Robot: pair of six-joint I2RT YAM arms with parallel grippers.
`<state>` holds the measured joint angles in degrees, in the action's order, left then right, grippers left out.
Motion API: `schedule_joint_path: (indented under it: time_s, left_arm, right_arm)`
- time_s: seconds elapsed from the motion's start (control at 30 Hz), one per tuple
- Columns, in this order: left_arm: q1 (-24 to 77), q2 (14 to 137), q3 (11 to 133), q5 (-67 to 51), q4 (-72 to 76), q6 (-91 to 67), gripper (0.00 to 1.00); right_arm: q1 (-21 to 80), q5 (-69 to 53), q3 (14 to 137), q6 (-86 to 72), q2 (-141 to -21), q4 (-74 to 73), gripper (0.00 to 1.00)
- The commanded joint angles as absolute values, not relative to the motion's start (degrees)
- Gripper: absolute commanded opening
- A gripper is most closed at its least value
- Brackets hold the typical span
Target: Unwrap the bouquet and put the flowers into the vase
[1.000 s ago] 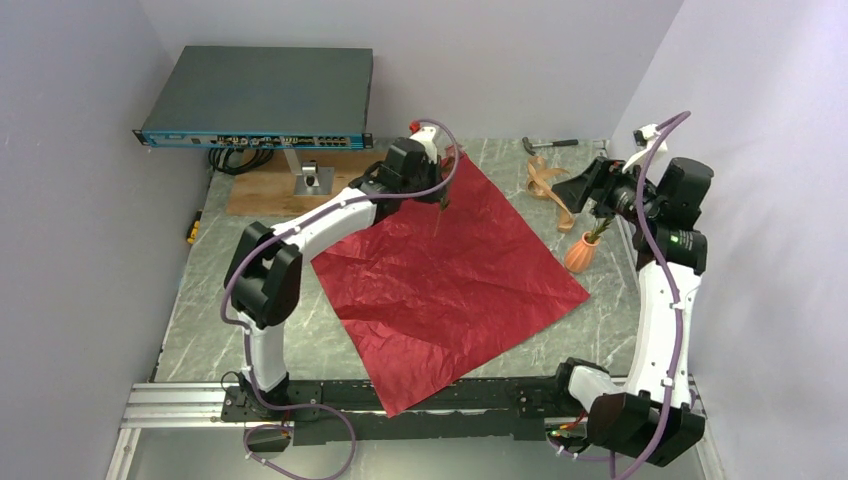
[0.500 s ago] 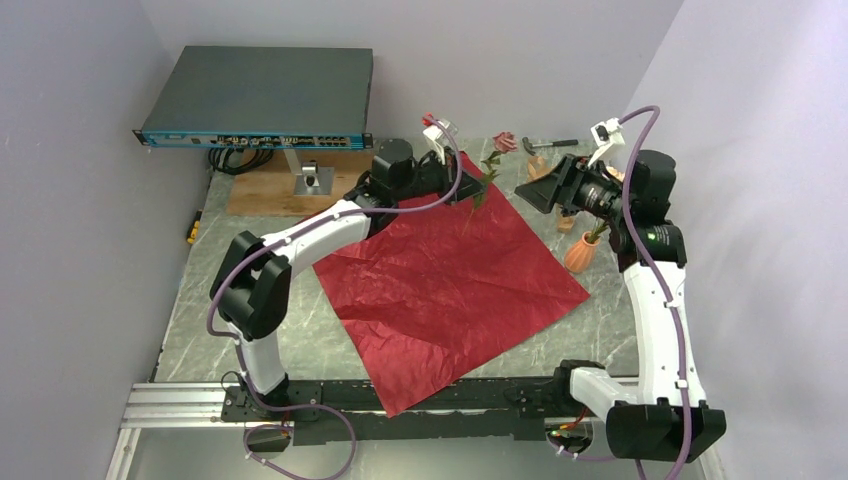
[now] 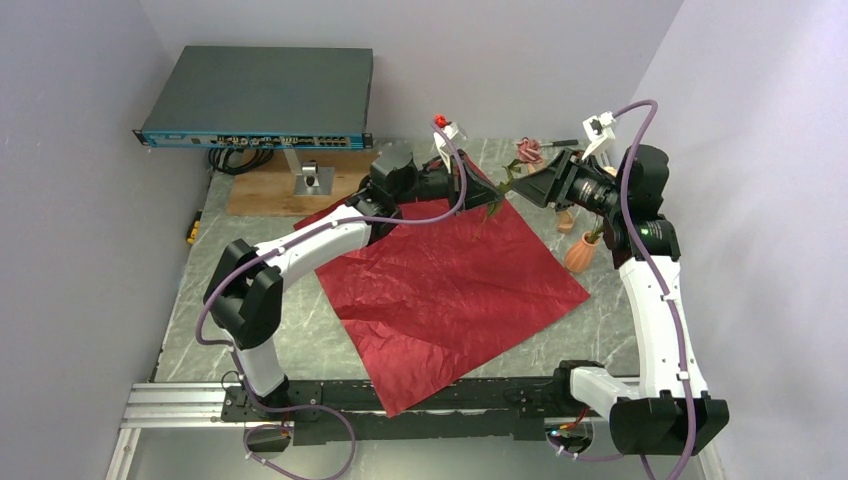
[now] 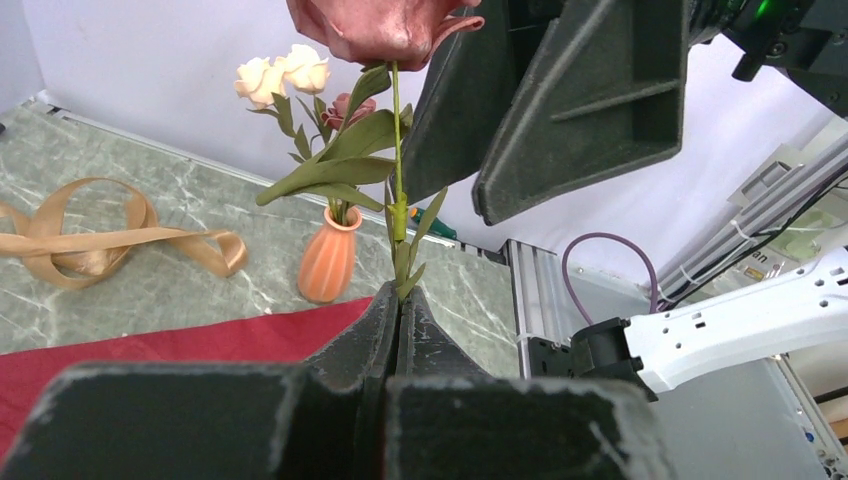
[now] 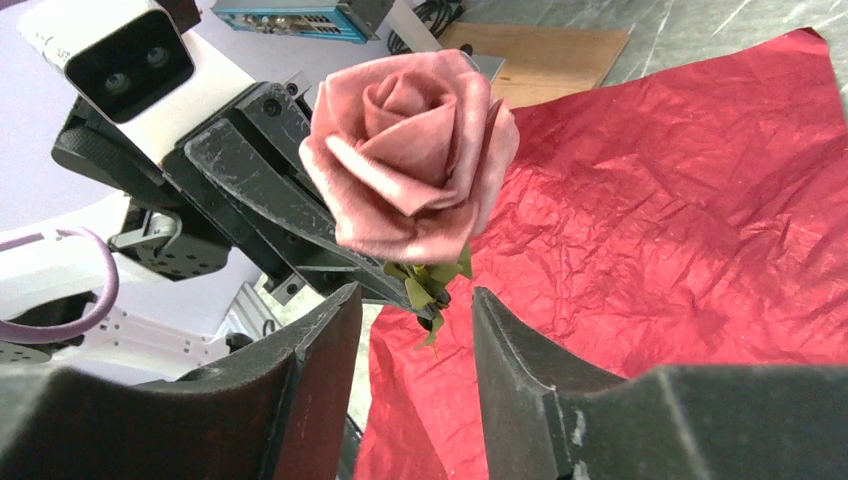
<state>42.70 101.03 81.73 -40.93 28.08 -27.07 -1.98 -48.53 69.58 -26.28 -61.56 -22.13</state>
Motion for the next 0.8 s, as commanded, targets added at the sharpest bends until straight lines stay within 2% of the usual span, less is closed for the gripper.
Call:
schedule_joint_path:
  time_s: [0.0, 0.23, 0.33, 0.4, 0.47, 0.5, 0.53, 0.6, 0.63, 0.67, 0.7, 0.77]
  left_arm:
    - [43.2, 98.79, 81.36, -44.09, 31.42, -25.05, 0.0]
    - [43.92, 98.36, 81.39, -44.84, 30.4, -22.72, 0.0]
    - [44.07, 98.31, 81.57, -45.2, 29.8, -21.98, 0.0]
    - [44.2, 98.18, 81.63, -44.9, 29.18, -21.35, 0.0]
    - [44.16, 98.26, 81.86, -44.53, 28.3, -21.29, 0.0]
    - [44.2, 98.26, 81.92, -44.11, 27.56, -21.19, 0.09]
    - [44.21, 98.26, 82.02, -43.81, 26.98, -21.16, 0.25]
    - [44.1, 97.74, 81.76, -41.89, 25.03, -20.52, 0.71]
    - [44.04, 97.35, 81.42, -40.29, 24.2, -20.08, 0.84]
    - [43.88, 96.85, 80.95, -38.86, 23.49, -19.49, 0.94]
    - [43.54, 96.33, 80.38, -37.59, 23.13, -19.1, 0.99]
    - [42.62, 95.26, 79.27, -36.21, 22.72, -18.8, 0.99]
  right_arm:
    - [-1.62, -50.34, 69.52, -28.5, -61.78, -18.4, 0.44]
    - [-1.62, -51.13, 69.79, -28.84, -62.07, -18.4, 0.24]
    - [-1.64, -51.32, 69.66, -29.44, -62.05, -18.05, 0.12]
    - [-1.67, -51.2, 69.61, -29.49, -61.89, -18.21, 0.0]
    - [-1.6, -50.47, 69.73, -29.02, -61.66, -18.78, 0.0]
    - [-1.66, -50.0, 69.84, -28.63, -61.44, -19.23, 0.0]
    - [-1.67, -49.28, 70.06, -27.94, -61.24, -19.84, 0.0]
    - [-1.79, -47.16, 70.64, -26.43, -60.56, -21.44, 0.0]
    - [-1.99, -45.93, 70.92, -25.39, -60.03, -22.3, 0.0]
    - [-2.16, -44.63, 71.08, -24.25, -59.49, -23.0, 0.0]
    - [-2.34, -43.09, 71.03, -22.97, -58.7, -23.6, 0.0]
    - [-2.88, -39.51, 70.77, -20.31, -57.24, -25.03, 0.0]
